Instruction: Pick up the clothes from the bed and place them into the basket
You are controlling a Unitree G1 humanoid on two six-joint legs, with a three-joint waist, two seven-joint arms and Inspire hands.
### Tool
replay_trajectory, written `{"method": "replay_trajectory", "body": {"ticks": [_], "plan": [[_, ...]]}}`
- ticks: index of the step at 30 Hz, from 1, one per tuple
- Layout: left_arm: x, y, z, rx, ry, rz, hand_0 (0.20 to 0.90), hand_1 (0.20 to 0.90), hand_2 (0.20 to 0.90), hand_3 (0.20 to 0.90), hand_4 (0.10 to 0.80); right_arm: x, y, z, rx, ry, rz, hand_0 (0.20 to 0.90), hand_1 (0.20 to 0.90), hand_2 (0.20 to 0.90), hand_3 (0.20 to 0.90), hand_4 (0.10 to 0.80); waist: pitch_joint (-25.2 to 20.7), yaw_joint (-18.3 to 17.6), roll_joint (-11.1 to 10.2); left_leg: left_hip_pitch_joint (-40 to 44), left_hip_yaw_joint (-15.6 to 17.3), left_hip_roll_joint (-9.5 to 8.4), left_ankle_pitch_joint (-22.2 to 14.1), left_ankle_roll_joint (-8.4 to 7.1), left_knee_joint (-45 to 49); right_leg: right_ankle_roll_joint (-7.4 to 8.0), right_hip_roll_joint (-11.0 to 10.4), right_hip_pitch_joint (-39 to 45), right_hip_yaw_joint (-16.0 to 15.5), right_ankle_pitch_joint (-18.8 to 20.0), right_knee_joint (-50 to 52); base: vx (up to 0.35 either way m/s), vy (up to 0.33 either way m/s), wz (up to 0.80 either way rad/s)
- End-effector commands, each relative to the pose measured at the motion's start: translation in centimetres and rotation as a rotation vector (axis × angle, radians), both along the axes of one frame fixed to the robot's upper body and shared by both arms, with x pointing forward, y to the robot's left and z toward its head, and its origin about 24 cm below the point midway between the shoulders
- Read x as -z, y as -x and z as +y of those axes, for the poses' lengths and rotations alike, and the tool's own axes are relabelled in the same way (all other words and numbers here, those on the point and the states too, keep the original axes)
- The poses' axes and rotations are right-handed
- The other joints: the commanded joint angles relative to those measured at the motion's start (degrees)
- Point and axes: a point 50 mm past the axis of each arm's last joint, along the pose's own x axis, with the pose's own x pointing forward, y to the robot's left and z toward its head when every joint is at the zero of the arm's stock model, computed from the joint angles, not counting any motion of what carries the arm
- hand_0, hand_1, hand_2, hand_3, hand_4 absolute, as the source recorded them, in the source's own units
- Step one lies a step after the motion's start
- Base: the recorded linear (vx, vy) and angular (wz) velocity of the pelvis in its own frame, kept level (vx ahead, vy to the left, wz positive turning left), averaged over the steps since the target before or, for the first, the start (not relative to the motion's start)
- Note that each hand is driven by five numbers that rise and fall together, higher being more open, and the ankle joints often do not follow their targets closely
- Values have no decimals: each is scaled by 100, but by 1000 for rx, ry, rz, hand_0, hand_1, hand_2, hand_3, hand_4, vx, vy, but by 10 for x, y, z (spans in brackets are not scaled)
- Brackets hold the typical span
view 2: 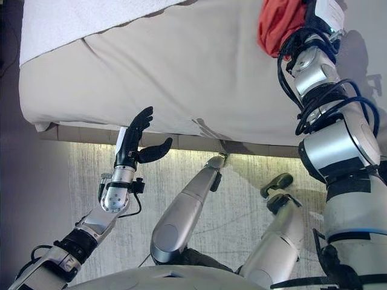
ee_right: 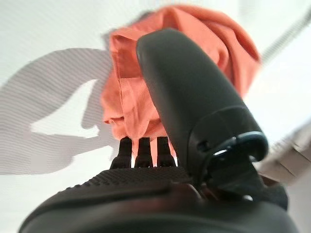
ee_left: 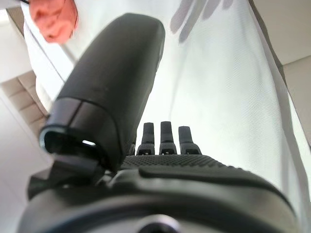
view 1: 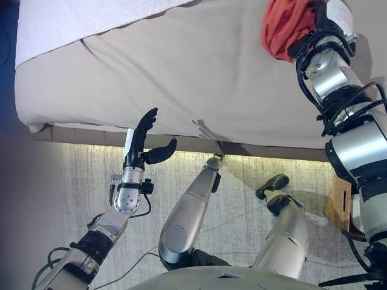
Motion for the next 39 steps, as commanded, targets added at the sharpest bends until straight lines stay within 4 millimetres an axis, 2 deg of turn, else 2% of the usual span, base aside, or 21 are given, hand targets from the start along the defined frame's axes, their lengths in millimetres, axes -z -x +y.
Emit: {"method": "replay_trajectory", "body": {"ticks": [1, 10, 17, 22, 29, 30, 34, 39], "plan": [[-34, 1, 20, -38, 19, -176, 900, 900, 900, 900, 800, -75, 8, 30, -102, 125, -227, 300, 300, 300, 200, 100, 0, 236, -7, -91, -57, -31, -871, 293, 561, -55, 322, 289, 209, -356, 311, 0, 0, 0], [-37, 0, 21, -36, 7, -197, 900, 900, 900, 900, 800, -66, 6, 30, -94, 90, -241, 300, 300, 300, 200, 100, 0, 157, -163, 356, 68, 90, -987, 274, 473, -11, 400, 734, 170, -280, -5, -24, -13, -5], [-39, -6, 22, -42, -6, -195, 900, 900, 900, 900, 800, -61, 8, 13, -58, 12, -252, 300, 300, 300, 200, 100, 0, 9, -305, 1124, 223, 204, -1076, 216, 354, 37, 396, 1500, 157, -182, -443, -5, -12, -17], [-37, -9, 27, -57, -20, -175, 900, 900, 900, 900, 800, -57, 13, -4, -76, -39, -277, 300, 300, 300, 200, 100, -7, -244, -433, 1947, 476, 382, -1163, 132, 228, 46, 496, 2361, 209, -79, -995, 27, 29, -24], [-10, -6, 34, -115, -63, -34, 900, 900, 900, 900, 800, -23, 19, -16, -199, -143, -325, 300, 300, 300, 200, 100, -671, -823, -734, 2945, 1013, 738, -1134, -5, -444, 142, 755, 3299, 429, 254, -2139, 91, 46, -32], [-7, -5, 35, -125, -77, -10, 900, 900, 900, 900, 800, -17, 20, -17, -203, -149, -327, 300, 300, 300, 200, 100, -763, -903, -781, 3016, 1126, 757, -1009, 22, -583, 122, 778, 3369, 413, 415, -2346, 40, 22, -52], [16, -1, 44, -164, -108, 116, 900, 900, 900, 900, 800, 8, 26, -22, -238, -190, -288, 300, 300, 300, 200, 100, -1279, -1302, -962, 3565, 1465, 893, -916, -39, -1154, 242, 939, 3683, 715, 678, -2978, 85, 30, -40], [27, -1, 44, -162, -147, 189, 900, 900, 900, 900, 800, 31, 38, -45, -213, -202, -232, 300, 300, 300, 200, 100, -1851, -1681, -1064, 4169, 1732, 1022, -778, -142, -1807, 362, 1105, 3983, 1055, 992, -3594, 122, 21, -46]]}}
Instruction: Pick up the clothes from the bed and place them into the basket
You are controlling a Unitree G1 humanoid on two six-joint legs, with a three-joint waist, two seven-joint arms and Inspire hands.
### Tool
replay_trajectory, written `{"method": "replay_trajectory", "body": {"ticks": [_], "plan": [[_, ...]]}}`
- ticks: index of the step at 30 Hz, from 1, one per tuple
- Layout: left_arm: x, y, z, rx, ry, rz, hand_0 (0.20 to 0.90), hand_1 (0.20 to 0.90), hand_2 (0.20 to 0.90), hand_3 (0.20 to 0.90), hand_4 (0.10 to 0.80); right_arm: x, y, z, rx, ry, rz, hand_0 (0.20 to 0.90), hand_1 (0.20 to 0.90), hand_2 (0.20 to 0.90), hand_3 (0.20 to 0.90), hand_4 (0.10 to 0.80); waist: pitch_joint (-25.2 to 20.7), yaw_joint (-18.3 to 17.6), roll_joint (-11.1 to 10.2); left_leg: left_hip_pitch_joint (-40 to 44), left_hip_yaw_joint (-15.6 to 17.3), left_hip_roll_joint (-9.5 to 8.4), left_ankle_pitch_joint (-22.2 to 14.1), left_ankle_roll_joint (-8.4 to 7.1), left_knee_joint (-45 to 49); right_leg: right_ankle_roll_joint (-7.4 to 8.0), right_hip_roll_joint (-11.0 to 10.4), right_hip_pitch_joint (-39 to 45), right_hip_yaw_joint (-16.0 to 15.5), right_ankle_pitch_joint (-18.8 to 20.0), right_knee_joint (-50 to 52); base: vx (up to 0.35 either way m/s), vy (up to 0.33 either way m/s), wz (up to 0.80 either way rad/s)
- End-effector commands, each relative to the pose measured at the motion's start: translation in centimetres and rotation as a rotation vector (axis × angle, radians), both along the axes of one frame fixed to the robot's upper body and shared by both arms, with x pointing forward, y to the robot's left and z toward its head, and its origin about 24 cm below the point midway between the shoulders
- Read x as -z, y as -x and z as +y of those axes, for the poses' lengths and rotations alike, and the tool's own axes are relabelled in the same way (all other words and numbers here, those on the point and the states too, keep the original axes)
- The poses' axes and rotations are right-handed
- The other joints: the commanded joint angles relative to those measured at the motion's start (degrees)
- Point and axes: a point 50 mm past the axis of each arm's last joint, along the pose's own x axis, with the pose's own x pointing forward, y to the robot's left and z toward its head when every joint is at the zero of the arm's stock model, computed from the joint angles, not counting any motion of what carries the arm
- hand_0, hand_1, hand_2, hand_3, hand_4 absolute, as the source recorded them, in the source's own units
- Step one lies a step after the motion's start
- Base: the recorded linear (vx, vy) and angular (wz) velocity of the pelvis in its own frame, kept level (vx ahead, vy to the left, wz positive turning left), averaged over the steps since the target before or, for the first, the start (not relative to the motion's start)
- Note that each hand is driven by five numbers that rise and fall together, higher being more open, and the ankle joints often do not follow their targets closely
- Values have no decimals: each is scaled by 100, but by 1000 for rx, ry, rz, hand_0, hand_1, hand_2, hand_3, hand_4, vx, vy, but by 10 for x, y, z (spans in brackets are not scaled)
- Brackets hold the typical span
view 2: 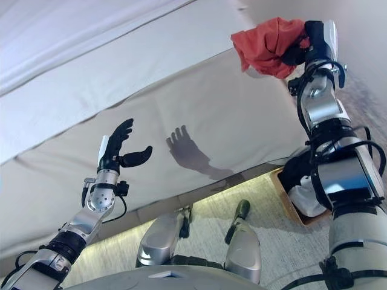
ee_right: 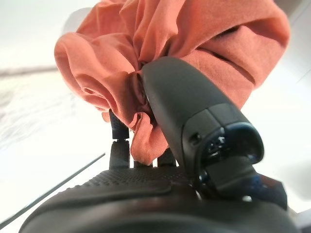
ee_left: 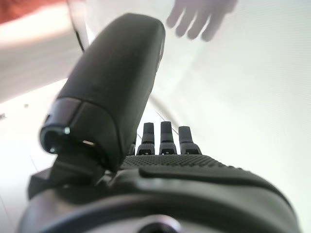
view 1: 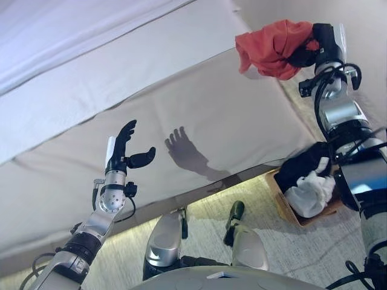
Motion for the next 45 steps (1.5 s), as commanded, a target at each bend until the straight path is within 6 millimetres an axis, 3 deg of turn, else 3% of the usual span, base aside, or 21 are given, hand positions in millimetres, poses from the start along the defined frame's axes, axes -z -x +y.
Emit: {"method": "replay_trajectory", "body": {"ticks": [1, 7, 13, 21, 36, 45], "plan": [[7, 6, -8, 40, -23, -12, 900, 900, 900, 900, 800, -20, 17, -21, 4, 100, -99, 300, 300, 300, 200, 100, -1616, -285, -156, 83, 29, 537, -311, -281, -174, 150, -18, 54, 107, -428, 33, 65, -33, -26], [6, -3, -18, 82, -32, -24, 900, 900, 900, 900, 800, -17, 26, -36, 75, 69, -120, 300, 300, 300, 200, 100, -1843, -520, -175, 406, 190, 642, -108, -460, -735, 213, 126, 170, 168, -195, -450, -11, -35, -29], [8, -10, -28, 108, -37, -21, 900, 900, 900, 900, 800, -13, 34, -51, 115, 68, -111, 300, 300, 300, 200, 100, -1940, -771, -190, 564, 380, 657, -225, -490, -748, 185, 203, 104, 293, -206, -450, -17, 3, -17], [5, -22, -30, 92, -53, -12, 900, 900, 900, 900, 800, 38, 49, -64, 167, -13, 11, 300, 300, 300, 200, 100, -1893, -1091, -188, 685, 544, 649, -322, -520, -748, 178, 271, -7, 480, -197, -450, -19, -21, -6], [-4, -25, -26, 70, -37, -60, 900, 900, 900, 900, 800, 119, 75, -78, 259, -80, 209, 300, 300, 300, 200, 100, -1617, -1292, 14, 718, 710, 627, -369, -526, -748, 183, 296, -94, 630, -191, -450, -8, -17, -9], [4, -18, -34, 115, -12, -38, 900, 900, 900, 900, 800, 142, 88, -96, 296, -117, 336, 300, 300, 300, 200, 100, -1488, -1233, 191, 678, 652, 610, -318, -563, -748, 139, 328, -99, 643, -218, -450, 12, -3, -1]]}}
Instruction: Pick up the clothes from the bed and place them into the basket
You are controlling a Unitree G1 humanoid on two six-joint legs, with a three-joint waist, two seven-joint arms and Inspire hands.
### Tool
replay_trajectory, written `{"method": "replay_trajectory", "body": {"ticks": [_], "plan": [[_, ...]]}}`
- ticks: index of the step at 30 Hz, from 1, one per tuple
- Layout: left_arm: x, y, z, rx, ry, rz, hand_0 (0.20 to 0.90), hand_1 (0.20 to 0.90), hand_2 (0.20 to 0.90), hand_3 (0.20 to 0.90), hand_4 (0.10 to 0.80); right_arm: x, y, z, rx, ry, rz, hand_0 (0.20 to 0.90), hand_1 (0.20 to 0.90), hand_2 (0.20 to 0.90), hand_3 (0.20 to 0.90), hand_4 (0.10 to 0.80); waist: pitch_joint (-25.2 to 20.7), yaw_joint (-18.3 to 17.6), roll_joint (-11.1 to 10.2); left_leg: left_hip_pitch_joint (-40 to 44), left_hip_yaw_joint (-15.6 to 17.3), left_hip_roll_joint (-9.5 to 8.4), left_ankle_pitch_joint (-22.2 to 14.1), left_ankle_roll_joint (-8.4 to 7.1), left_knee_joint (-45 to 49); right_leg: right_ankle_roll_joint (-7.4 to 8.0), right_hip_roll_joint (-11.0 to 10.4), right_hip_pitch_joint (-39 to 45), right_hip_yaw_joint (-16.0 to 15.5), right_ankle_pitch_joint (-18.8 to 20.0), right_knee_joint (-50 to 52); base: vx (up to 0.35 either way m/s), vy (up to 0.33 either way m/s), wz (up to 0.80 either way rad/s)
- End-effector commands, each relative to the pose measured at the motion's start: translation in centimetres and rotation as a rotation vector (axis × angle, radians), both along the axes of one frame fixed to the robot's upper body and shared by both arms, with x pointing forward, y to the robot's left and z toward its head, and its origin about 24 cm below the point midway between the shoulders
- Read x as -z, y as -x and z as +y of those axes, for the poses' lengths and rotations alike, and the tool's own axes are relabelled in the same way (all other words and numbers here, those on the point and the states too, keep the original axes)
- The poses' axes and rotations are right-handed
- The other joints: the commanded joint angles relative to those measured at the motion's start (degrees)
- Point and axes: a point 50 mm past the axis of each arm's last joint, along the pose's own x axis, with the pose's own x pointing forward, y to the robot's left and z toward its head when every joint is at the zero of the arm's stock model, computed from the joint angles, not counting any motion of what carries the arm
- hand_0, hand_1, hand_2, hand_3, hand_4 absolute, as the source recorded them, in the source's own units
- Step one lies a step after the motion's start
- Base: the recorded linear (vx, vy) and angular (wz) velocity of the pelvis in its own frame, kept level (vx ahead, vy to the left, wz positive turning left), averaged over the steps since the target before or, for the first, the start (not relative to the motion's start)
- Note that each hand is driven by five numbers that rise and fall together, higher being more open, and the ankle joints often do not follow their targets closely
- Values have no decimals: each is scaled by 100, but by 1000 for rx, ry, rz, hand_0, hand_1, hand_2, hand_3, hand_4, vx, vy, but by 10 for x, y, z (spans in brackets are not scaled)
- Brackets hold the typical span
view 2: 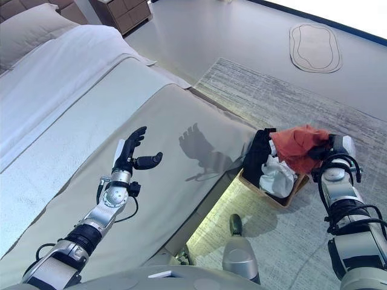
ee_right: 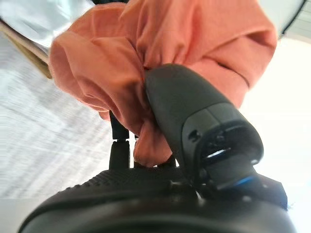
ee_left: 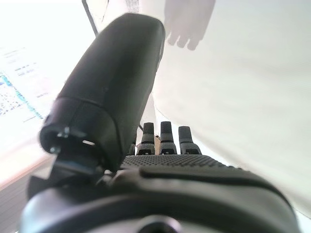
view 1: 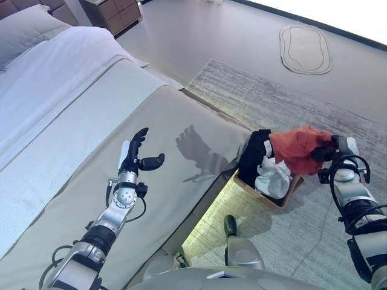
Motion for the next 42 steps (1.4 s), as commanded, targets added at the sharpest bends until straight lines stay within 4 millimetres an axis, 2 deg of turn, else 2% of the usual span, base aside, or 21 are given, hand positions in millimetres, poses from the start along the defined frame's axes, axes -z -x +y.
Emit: {"method": "replay_trajectory", "body": {"ticks": [1, 6, 10, 11, 12, 13, 14, 15, 23, 38, 40, 42], "plan": [[-22, -12, -9, 75, 1, -145, 900, 900, 900, 900, 800, -50, -21, -11, -11, 77, -179, 300, 300, 300, 200, 100, -299, 152, -78, 205, -189, 353, -466, -350, 10, 98, -129, 57, -152, -343, 34, 0, 0, 0], [-24, -13, -12, 101, 0, -153, 900, 900, 900, 900, 800, -45, -18, -18, 27, 62, -155, 300, 300, 300, 200, 100, -229, 213, -22, 135, -244, 351, -433, -359, 10, 89, -128, 17, -157, -345, 34, -6, -21, 2], [-29, -17, -16, 115, 11, -170, 900, 900, 900, 900, 800, -56, -21, -23, 39, 88, -167, 300, 300, 300, 200, 100, -142, 252, 106, 57, -297, 317, -407, -366, 10, 78, -164, -42, -159, -354, 34, -3, 1, 1], [-28, -16, -16, 118, 11, -168, 900, 900, 900, 900, 800, -58, -22, -23, 42, 94, -169, 333, 333, 333, 238, 138, -135, 254, 127, 49, -303, 312, -405, -370, 10, 81, -173, -50, -159, -355, 34, 13, -2, 4], [-26, -15, -17, 121, 10, -162, 900, 900, 900, 900, 800, -58, -22, -23, 44, 99, -168, 458, 458, 458, 384, 284, -143, 263, 145, 45, -310, 305, -399, -366, 10, 80, -177, -47, -161, -357, 34, 22, -8, 4], [-25, -14, -17, 123, 10, -160, 900, 900, 900, 900, 800, -57, -22, -23, 44, 101, -167, 509, 509, 509, 444, 344, -147, 269, 151, 46, -317, 300, -400, -365, 10, 81, -178, -46, -160, -359, 34, 40, -18, 4], [-24, -13, -17, 125, 9, -156, 900, 900, 900, 900, 800, -58, -23, -23, 42, 105, -162, 592, 592, 592, 540, 440, -156, 283, 158, 44, -328, 294, -402, -369, 10, 84, -183, -49, -155, -362, 34, 34, -15, 4], [-24, -13, -17, 125, 10, -155, 900, 900, 900, 900, 800, -58, -23, -22, 42, 108, -161, 900, 900, 900, 900, 800, -158, 286, 167, 37, -334, 296, -400, -372, 10, 84, -187, -55, -157, -362, 34, 34, -13, 4], [-21, -9, -17, 115, 28, -148, 900, 900, 900, 900, 800, -56, -22, -23, 63, 104, -156, 900, 900, 900, 900, 800, -183, 303, 214, 33, -369, 292, -394, -370, 10, 74, -186, -36, -190, -370, 34, 16, 5, 3], [-7, 4, -11, 112, 22, -92, 900, 900, 900, 900, 800, -48, -11, -28, 75, 113, -137, 900, 900, 900, 900, 800, -324, 316, 142, 127, -335, 340, -390, -387, 10, 46, -149, 101, -201, -413, 34, 22, 2, 1], [-6, 6, -9, 108, 23, -83, 900, 900, 900, 900, 800, -51, -14, -25, 41, 130, -155, 900, 900, 900, 900, 800, -350, 327, 117, 135, -357, 350, -386, -384, 10, 45, -146, 126, -213, -415, 34, 15, -3, 1], [-4, 6, -8, 96, 29, -73, 900, 900, 900, 900, 800, -56, -24, -11, -27, 179, -182, 900, 900, 900, 900, 800, -381, 344, 81, 127, -374, 361, -378, -385, 10, 50, -150, 138, -234, -412, 34, 0, 0, 0]]}}
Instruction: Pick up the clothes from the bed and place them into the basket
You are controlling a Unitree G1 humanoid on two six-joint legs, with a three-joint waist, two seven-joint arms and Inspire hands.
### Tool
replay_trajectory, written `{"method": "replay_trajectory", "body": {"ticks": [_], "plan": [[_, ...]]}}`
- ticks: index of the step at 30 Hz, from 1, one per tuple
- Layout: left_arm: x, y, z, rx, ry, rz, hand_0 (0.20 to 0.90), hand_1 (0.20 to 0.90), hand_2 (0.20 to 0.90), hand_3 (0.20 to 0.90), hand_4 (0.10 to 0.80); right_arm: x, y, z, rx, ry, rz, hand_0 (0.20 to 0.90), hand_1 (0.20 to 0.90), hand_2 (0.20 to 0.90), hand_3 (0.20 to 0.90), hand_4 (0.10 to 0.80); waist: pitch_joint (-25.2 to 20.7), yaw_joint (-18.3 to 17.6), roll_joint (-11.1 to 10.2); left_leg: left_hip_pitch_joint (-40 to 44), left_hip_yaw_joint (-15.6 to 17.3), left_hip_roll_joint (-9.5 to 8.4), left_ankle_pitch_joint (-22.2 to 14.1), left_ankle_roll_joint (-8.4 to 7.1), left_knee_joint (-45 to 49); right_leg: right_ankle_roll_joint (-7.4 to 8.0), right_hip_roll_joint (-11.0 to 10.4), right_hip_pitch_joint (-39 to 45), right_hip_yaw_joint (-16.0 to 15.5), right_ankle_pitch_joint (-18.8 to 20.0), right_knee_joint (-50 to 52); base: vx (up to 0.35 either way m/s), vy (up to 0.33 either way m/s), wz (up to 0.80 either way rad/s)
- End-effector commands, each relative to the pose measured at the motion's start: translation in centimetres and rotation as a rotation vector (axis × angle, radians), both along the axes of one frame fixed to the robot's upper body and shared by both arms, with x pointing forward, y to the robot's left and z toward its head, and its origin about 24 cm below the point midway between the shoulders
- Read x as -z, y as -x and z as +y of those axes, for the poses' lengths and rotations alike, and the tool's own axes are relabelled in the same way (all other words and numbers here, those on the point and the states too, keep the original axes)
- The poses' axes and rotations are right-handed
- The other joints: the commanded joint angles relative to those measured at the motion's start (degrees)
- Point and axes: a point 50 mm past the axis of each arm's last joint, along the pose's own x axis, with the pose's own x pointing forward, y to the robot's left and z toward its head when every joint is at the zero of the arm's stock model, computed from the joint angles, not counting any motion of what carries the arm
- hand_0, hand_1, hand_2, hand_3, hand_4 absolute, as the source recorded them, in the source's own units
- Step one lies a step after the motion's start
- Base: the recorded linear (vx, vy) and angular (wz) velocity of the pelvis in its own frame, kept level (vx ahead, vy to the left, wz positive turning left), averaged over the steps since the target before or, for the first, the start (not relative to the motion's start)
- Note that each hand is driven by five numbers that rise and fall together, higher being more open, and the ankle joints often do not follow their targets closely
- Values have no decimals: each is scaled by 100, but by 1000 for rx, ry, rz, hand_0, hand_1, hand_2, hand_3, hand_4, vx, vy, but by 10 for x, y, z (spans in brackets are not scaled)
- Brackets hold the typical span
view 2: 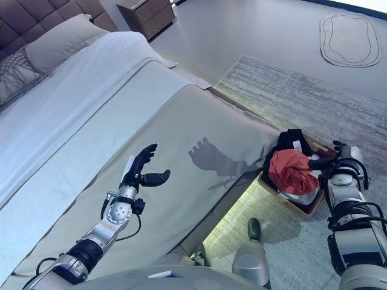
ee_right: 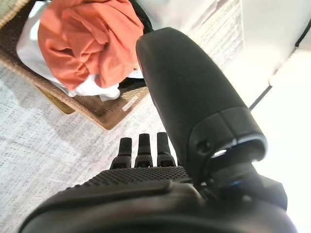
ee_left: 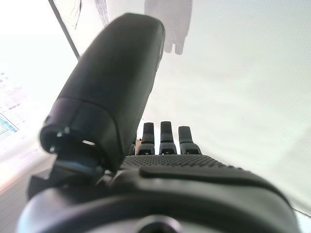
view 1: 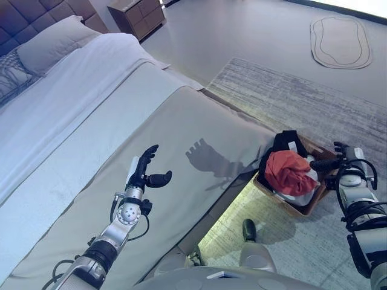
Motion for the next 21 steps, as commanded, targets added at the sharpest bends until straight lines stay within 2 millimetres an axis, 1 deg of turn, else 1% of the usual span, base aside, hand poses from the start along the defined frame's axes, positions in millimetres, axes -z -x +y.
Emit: {"method": "replay_trajectory", "body": {"ticks": [1, 4, 5, 7, 9, 11, 14, 17, 20, 21], "plan": [[-27, -19, 9, -12, 14, -160, 900, 900, 900, 900, 800, -60, -37, 13, -130, 200, -215, 900, 900, 900, 900, 800, -279, 89, -595, 281, -208, 332, -419, -390, 9, -2, -156, 190, -85, -366, 65, 0, 0, 0], [-23, -17, 10, -36, 33, -146, 900, 900, 900, 900, 800, -64, -49, 40, -222, 252, -262, 900, 900, 900, 900, 800, -343, 107, -662, 274, -230, 338, -420, -384, 9, 3, -178, 211, -124, -373, 65, 0, 0, 0], [-21, -16, 9, -45, 37, -141, 900, 900, 900, 900, 800, -63, -52, 55, -269, 270, -286, 900, 900, 900, 900, 800, -378, 131, -707, 266, -258, 339, -421, -373, 9, 3, -184, 232, -145, -381, 65, 31, -17, 4], [-17, -12, 9, -59, 28, -128, 900, 900, 900, 900, 800, -54, -53, 79, -329, 291, -320, 900, 900, 900, 900, 800, -457, 183, -791, 231, -337, 349, -415, -354, 9, 4, -197, 271, -204, -391, 65, 37, -37, 11], [-13, -8, 9, -65, 16, -114, 900, 900, 900, 900, 800, -50, -53, 97, -381, 296, -343, 900, 900, 900, 900, 800, -501, 229, -845, 198, -396, 358, -412, -339, 9, 6, -203, 302, -257, -410, 65, 16, -32, 18], [-2, -3, 7, -75, -7, -70, 900, 900, 900, 900, 800, -43, -54, 126, -477, 330, -361, 900, 900, 900, 900, 800, -568, 293, -900, 143, -480, 372, -397, -319, 9, 14, -218, 358, -360, -438, 65, 7, -20, 15], [12, 3, 5, -90, -35, -7, 900, 900, 900, 900, 800, -32, -53, 150, -565, 327, -355, 900, 900, 900, 900, 800, -652, 395, -951, 104, -569, 372, -402, -302, 9, 38, -247, 442, -489, -489, 65, 17, -5, 26], [23, 9, 5, -110, -25, 53, 900, 900, 900, 900, 800, -18, -53, 170, -642, 328, -315, 900, 900, 900, 900, 800, -740, 529, -1000, 86, -652, 378, -405, -300, 9, 47, -280, 522, -634, -530, 65, 24, -16, 24], [26, 10, 3, -91, -34, 67, 900, 900, 900, 900, 800, -13, -53, 177, -680, 330, -282, 900, 900, 900, 900, 800, -777, 649, -1027, 82, -730, 369, -416, -295, 9, 61, -313, 592, -767, -554, 65, 16, -24, 30], [25, 11, 3, -77, -39, 72, 900, 900, 900, 900, 800, -8, -52, 181, -687, 320, -262, 900, 900, 900, 900, 800, -807, 735, -1039, 67, -788, 363, -416, -293, 9, 65, -332, 631, -859, -570, 65, 20, -36, 25]]}}
